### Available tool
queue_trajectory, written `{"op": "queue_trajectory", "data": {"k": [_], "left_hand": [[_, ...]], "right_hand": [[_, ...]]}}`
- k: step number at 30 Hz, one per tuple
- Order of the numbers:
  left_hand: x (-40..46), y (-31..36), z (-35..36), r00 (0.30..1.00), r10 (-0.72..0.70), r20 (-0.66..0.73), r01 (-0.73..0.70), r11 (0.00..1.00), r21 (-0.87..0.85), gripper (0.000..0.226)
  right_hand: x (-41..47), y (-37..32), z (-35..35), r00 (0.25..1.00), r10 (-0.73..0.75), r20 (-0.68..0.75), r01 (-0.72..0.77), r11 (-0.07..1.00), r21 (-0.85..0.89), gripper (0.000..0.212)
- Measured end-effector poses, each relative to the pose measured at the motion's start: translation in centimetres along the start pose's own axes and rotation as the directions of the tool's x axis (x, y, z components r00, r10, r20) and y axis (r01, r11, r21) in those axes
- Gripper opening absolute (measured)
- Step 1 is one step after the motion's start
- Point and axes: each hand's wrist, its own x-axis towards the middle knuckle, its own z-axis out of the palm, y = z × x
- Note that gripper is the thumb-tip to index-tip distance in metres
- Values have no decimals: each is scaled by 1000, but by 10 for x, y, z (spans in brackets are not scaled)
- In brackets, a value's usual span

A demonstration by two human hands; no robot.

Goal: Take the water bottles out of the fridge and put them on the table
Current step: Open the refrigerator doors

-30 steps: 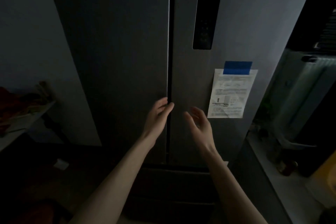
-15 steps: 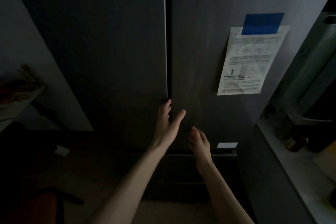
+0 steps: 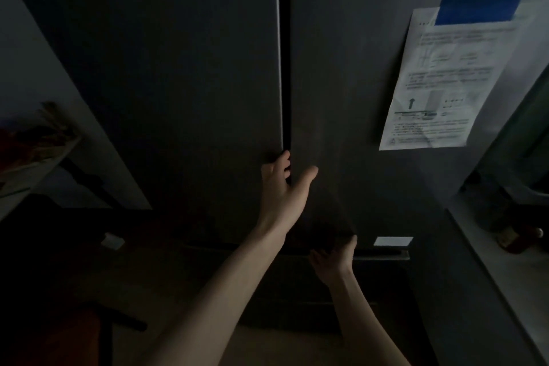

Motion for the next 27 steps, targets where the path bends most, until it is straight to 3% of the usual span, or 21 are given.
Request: {"op": "queue_trajectory", "data": {"k": [7, 11, 18, 22, 27], "left_hand": [[-5, -10, -9, 996, 81, 35, -83, 995, 53, 59], [-2, -11, -14, 993, 97, 66, -102, 992, 80, 69], [-3, -17, -26, 982, 125, 142, -151, 970, 190, 76], [-6, -15, -27, 982, 95, 162, -136, 954, 268, 87], [-23, -9, -27, 956, 185, 228, -246, 928, 279, 92]], "right_hand": [[12, 17, 4, 999, 49, -22, -43, 978, 203, 101], [21, 22, -1, 998, 59, 13, -61, 964, 257, 113], [29, 31, -17, 999, 23, 35, -29, 980, 196, 117], [9, 39, -28, 1000, 6, 0, -6, 991, 132, 104], [-27, 26, -53, 999, -44, -1, 44, 990, -131, 98]]}}
